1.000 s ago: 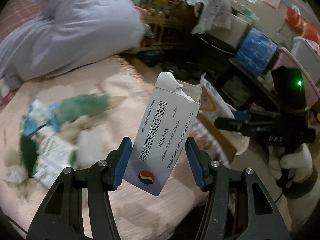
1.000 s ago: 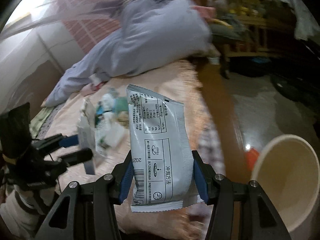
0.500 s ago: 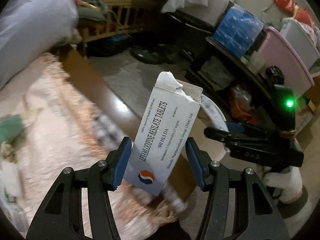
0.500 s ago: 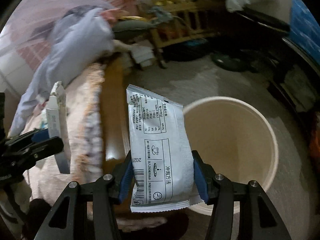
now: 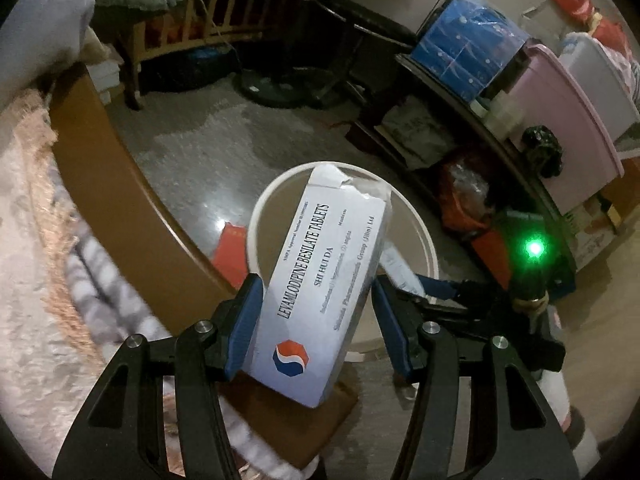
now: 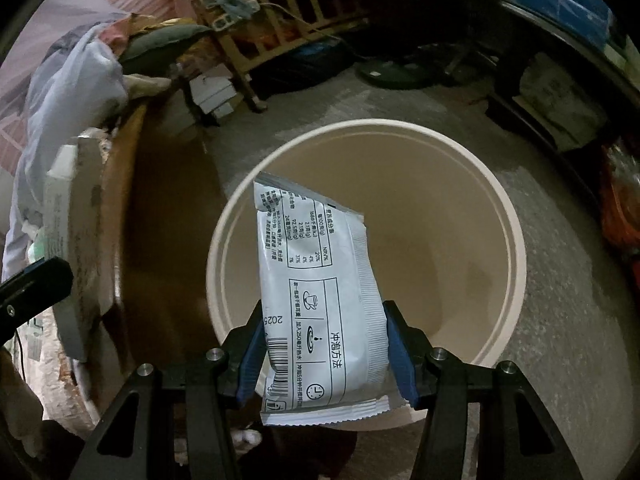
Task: Collect trash
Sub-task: 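Carry the sachet and box to the white bucket and open both tools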
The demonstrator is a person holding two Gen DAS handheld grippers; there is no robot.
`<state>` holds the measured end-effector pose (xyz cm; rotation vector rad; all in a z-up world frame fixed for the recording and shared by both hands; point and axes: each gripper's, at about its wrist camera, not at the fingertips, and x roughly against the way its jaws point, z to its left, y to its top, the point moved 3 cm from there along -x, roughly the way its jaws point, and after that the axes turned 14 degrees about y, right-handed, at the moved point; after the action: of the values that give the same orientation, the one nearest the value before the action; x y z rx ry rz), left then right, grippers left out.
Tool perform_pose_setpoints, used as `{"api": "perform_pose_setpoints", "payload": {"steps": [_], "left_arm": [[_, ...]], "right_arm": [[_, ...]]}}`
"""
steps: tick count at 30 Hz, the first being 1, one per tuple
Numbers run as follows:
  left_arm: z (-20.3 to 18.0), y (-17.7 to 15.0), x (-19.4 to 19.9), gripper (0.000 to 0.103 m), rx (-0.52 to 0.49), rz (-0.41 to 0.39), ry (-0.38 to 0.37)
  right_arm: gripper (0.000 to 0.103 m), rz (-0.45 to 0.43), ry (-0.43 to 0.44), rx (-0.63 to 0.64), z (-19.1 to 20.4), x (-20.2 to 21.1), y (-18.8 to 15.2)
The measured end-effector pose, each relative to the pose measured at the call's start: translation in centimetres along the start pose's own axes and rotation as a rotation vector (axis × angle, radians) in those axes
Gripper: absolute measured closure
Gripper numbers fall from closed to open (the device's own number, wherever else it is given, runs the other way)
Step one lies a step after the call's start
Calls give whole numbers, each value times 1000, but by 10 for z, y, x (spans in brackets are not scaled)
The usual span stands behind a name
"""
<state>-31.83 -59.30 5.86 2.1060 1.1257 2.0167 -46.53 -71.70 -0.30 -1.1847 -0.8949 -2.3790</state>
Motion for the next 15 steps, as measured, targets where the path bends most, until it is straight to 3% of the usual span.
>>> {"api": "perform_pose_setpoints", "payload": {"steps": [4, 6, 10, 15], "left_arm": [[0, 0, -3, 44, 22, 21, -49], [0, -1, -4, 44, 28, 24, -52], [8, -5, 2, 44, 34, 26, -26], [25, -11, 18, 44, 30, -11, 66]], "right_arm": [[48, 9, 24, -50, -9, -4, -3], [41, 19, 32, -57, -9, -5, -6], [36, 30, 35, -47, -5, -8, -10], [36, 25, 46, -35, 5, -4, -11]]}}
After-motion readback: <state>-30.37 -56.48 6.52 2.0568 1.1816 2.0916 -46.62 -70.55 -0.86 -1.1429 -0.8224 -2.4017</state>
